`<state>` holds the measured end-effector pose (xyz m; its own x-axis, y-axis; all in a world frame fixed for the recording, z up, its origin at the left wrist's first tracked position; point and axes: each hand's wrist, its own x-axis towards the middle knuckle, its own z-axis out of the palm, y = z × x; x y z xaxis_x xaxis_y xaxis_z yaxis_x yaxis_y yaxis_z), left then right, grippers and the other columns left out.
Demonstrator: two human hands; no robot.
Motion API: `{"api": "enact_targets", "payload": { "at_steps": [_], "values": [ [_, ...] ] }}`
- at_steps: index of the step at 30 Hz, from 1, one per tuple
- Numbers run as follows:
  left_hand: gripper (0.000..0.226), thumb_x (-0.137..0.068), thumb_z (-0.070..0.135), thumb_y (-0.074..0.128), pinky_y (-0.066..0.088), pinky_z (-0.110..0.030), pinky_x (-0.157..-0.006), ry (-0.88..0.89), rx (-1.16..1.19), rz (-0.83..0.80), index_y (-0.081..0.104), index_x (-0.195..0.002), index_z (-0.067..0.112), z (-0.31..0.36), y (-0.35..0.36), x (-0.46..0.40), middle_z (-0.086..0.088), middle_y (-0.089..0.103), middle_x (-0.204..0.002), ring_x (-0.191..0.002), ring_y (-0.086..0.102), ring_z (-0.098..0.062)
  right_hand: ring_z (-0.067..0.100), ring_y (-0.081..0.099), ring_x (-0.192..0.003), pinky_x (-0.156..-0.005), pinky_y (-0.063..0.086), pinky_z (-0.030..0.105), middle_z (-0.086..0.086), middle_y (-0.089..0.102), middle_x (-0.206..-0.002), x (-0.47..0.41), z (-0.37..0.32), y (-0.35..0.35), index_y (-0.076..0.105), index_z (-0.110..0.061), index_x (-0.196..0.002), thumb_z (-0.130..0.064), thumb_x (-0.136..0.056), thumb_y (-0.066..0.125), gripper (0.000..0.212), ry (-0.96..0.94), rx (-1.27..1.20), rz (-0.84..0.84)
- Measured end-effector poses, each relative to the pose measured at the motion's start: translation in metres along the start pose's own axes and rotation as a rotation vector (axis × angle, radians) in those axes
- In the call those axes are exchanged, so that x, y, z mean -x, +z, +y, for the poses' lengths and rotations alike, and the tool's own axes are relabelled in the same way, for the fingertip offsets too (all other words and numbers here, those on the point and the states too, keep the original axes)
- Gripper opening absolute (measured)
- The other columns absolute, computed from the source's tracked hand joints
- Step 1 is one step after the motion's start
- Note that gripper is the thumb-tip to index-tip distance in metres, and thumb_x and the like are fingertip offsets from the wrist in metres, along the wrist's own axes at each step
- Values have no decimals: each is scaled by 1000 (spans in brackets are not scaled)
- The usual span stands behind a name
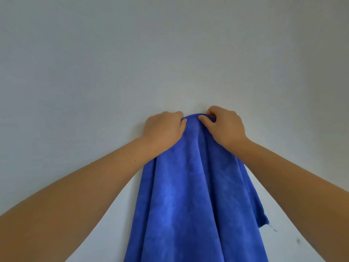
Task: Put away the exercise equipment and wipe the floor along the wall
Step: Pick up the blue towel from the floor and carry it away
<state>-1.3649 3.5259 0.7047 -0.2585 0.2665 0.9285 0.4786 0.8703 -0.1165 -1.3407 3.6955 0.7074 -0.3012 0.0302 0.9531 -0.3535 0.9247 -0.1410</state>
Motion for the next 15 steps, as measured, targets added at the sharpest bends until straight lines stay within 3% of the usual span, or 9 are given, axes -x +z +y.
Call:
{"api": "enact_targets", "payload": {
  "at_steps": [3,8,12,15],
  "values": [
    [33,-103,34,27,29,-34,-59,90,-294,53,51,-96,13,2,2,1,-7,62,-88,-75,56,-29,23,48,-65,-58,34,32,-4,48,-65,7,5,7,44,-18,-81,-38,-97,43,26,-117,164,58],
    [20,-102,22,33,21,-30,-51,139,-340,13,52,-101,14,7,11,19,-3,61,-87,-66,42,-22,14,35,-50,-46,17,28,-7,34,-54,28,9,15,37,-18,-68,-34,-99,39,34,-183,316,76],
    [20,-99,13,30,29,-33,-60,171,-322,-115,49,-107,12,19,9,44,-5,61,-95,-78,56,-26,9,23,-39,-44,5,18,-11,24,-48,62,4,26,29,-20,-61,-27,-93,43,36,-269,308,151],
    [22,-99,9,33,30,-33,-62,153,-324,-154,50,-111,9,28,6,43,-8,63,-102,-89,61,-28,6,21,-43,-44,10,23,-10,25,-51,71,-6,32,35,-16,-67,-19,-96,38,29,-147,320,98]
  ]
}}
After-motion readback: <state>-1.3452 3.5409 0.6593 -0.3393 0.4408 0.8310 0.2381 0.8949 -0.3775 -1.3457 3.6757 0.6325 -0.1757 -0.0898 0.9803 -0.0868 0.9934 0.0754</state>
